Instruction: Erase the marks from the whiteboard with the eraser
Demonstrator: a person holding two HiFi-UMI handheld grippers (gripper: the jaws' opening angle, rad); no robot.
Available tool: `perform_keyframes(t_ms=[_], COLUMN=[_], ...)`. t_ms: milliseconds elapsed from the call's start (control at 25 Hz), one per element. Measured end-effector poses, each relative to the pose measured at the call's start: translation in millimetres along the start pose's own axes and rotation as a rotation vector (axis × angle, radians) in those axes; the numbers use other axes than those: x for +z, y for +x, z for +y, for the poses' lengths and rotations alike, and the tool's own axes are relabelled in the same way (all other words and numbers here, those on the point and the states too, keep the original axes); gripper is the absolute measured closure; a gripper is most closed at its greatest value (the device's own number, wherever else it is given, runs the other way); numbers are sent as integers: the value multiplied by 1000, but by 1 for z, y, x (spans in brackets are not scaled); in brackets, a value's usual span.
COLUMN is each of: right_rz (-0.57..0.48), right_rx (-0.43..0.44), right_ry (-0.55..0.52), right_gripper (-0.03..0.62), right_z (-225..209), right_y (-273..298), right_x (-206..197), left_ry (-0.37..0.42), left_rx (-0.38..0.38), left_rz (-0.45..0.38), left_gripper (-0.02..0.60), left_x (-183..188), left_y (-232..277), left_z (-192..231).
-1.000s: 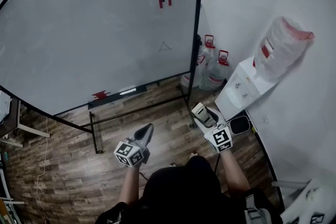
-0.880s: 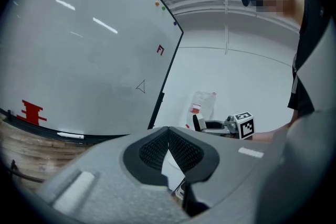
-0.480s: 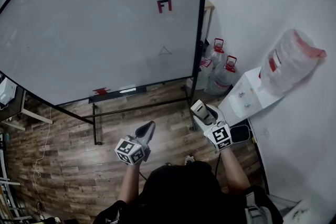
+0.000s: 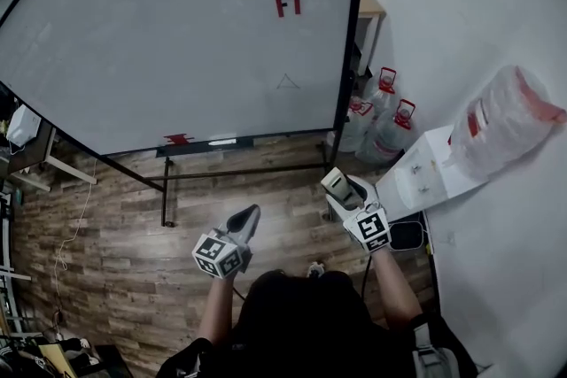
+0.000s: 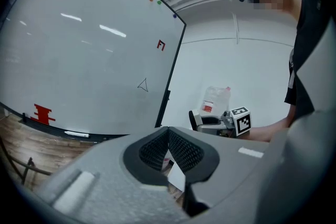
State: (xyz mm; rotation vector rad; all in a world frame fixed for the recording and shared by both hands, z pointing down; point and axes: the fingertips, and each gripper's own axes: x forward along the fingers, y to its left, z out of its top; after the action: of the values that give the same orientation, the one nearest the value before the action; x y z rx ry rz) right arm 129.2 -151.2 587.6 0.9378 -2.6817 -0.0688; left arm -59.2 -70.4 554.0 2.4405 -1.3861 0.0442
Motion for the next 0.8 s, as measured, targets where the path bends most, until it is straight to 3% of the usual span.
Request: perform_keyframes(t_ms=[240,440,800], right_rz=[18,38,19], right_rx=[42,36,-22], right_ry=[-29,-46,-99], right_gripper=[337,338,336], right_z=[-3,-13,-45], right_y=[7,17,72], right_x=[-9,-10,31], left_ry=[-36,-59,-57], left_rx=[48,34,-12], left_rz=[-17,-18,-61], left_gripper=[571,571,571], left_x=[-15,-18,19], left_y=[0,13,53], left_z=[1,8,73])
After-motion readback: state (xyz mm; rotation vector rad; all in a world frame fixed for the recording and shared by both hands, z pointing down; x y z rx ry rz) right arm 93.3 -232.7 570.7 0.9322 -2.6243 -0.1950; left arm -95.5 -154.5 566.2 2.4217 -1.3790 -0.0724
